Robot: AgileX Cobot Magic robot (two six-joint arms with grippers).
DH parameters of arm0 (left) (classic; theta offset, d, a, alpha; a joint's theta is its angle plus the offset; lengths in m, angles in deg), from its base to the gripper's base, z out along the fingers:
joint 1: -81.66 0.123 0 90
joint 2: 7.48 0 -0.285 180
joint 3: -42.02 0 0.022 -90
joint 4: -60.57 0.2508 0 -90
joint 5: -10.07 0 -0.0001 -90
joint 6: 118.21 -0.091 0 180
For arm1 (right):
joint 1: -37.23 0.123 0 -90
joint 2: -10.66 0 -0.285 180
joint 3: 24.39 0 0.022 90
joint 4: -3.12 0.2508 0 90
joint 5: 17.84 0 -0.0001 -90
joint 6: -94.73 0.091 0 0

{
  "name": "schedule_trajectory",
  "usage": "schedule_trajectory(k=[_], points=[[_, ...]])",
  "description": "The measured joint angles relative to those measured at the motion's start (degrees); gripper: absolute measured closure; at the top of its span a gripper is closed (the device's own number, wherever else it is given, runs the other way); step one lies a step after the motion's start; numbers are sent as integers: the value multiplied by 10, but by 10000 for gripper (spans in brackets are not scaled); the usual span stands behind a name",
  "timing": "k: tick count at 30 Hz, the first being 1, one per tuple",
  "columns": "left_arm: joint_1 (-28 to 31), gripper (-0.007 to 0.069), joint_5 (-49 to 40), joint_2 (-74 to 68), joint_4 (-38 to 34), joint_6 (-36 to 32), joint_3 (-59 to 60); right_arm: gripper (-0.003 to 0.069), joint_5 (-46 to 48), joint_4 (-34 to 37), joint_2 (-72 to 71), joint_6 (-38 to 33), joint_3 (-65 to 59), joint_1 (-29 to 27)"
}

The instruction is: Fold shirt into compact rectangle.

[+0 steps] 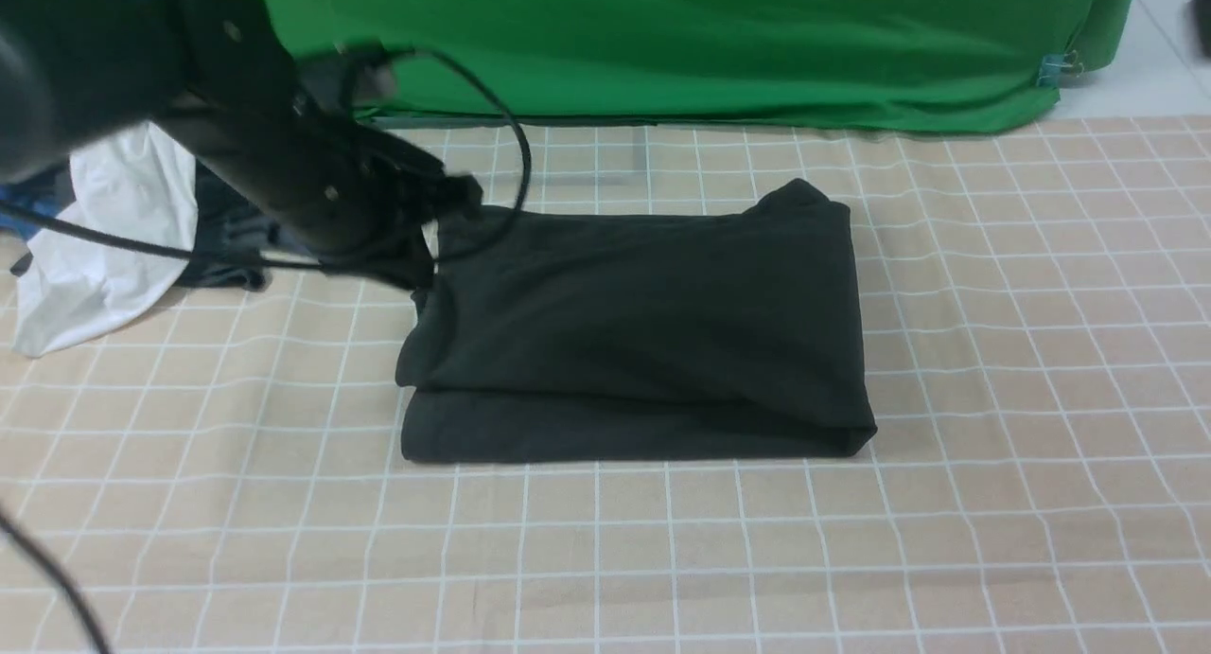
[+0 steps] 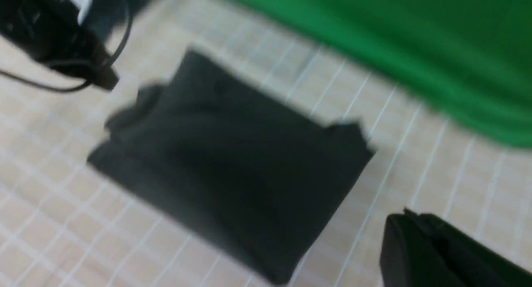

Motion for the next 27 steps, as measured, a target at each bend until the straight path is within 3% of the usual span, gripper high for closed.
schedule_trajectory(k=[5,16,22,27], points=[[0,613,-2,141,-25,0,37,620,-61,-17,-137,4,-16,0],[0,612,140,560,-48,0,306,620,-379,-30,-464,6,-274,0],[0,612,230,716,-48,20,426,620,-522,-31,-520,6,-384,-1],[0,611,264,774,-50,30,471,620,-537,-31,-523,7,-400,-1]])
